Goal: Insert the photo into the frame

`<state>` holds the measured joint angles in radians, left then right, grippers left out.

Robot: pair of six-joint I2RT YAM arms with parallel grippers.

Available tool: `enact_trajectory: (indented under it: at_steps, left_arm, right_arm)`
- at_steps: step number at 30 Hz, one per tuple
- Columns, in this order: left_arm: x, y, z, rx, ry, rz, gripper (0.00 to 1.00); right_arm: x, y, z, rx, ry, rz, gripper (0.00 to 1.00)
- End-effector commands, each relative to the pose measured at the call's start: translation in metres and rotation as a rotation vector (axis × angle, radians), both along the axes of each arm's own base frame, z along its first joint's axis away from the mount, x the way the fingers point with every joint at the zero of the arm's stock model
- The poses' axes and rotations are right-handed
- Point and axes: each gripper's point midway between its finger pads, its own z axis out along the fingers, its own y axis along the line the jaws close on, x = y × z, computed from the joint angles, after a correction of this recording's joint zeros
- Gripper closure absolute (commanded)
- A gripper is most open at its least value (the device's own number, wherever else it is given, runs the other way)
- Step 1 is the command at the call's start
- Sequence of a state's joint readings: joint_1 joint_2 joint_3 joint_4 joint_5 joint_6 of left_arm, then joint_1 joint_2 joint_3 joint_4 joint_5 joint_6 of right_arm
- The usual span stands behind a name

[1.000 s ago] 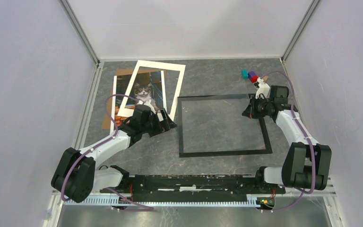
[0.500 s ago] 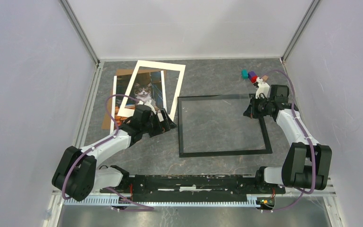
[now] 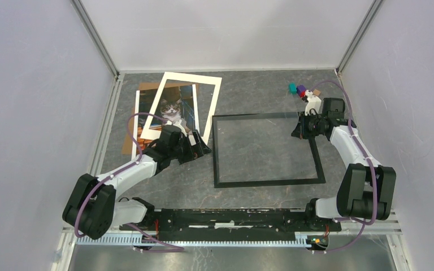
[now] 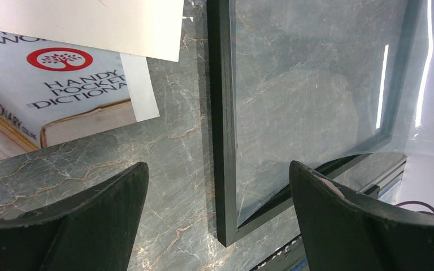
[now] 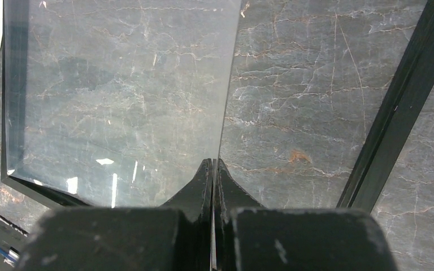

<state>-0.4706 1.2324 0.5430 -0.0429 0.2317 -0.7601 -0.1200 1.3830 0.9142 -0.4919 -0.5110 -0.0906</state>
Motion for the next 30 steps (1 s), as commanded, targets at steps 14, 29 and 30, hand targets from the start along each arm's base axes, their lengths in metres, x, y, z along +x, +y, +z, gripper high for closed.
enact_trajectory:
  at_steps: [14,29,30]
  left_arm:
    - [0.0115,-0.007,0.017,-0.023,-0.057,-0.028,0.0]
    - [0.0089,-0.008,0.0161,-0.034,-0.046,-0.03,0.0]
    - [0.0087,-0.0084,0.0155,-0.035,-0.043,-0.031,0.0]
  right_arm:
    - [0.0056,-0.0079,0.0142,-0.045,-0.048,-0.001,1.0]
    - [0.0055,-0.0087,0.0129,-0.051,-0.036,0.002,1.0]
    - [0.0053,-0.0075,0.0131,-0.045,-0.035,0.007,1.0]
